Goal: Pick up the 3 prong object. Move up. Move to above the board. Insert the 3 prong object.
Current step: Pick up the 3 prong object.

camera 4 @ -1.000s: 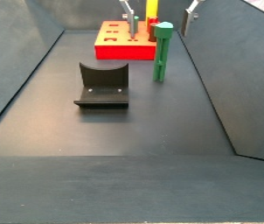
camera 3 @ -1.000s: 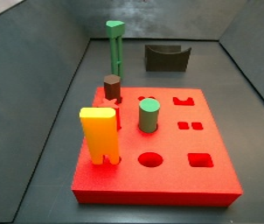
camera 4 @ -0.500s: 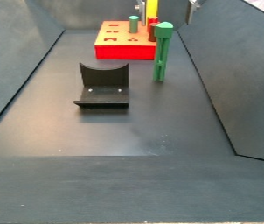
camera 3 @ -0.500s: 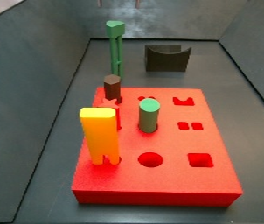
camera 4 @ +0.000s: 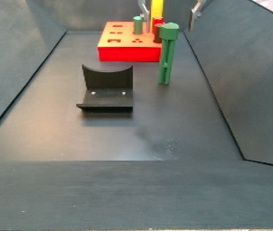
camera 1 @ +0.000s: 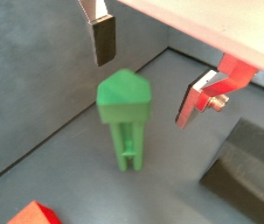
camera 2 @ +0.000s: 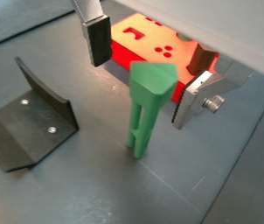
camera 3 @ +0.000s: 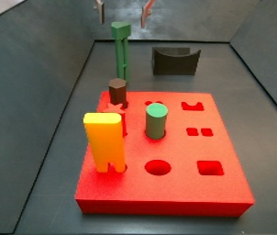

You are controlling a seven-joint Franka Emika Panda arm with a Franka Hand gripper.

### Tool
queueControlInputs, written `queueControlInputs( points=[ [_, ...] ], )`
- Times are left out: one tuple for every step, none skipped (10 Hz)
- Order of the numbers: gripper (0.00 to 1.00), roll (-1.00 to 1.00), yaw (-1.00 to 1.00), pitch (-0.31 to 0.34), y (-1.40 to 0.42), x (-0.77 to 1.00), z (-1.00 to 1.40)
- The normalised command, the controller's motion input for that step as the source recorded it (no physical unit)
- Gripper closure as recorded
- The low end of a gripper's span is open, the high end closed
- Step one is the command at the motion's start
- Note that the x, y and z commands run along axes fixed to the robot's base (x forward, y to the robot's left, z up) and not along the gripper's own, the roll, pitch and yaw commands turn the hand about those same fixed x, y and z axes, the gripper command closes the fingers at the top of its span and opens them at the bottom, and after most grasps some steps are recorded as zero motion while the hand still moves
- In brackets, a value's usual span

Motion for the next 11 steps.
queueControlInputs(
  points=[
    [0.00, -0.05, 0.00, 0.000, -0.22, 0.00, -0.26],
    [0.00, 0.00, 0.00, 0.000, -0.19, 0.00, -0.26],
    [0.00, 0.07, 0.03, 0.000, -0.10, 0.00, -0.23],
    [0.00, 0.01, 0.00, -0.006, -0.05, -0.11, -0.04],
    [0.00, 0.00, 0.00, 0.000, 0.00, 0.00, 0.00],
    [1.00, 0.00, 0.00, 0.000, 0.00, 0.00, 0.00],
    [1.00, 0.00, 0.00, 0.000, 0.00, 0.00, 0.00],
    [1.00, 0.00, 0.00, 0.000, 0.00, 0.00, 0.00],
    [1.00, 0.00, 0.00, 0.000, 0.00, 0.00, 0.00],
    [1.00, 0.00, 0.00, 0.000, 0.00, 0.00, 0.00],
    [1.00, 0.00, 0.00, 0.000, 0.00, 0.00, 0.00]
  ],
)
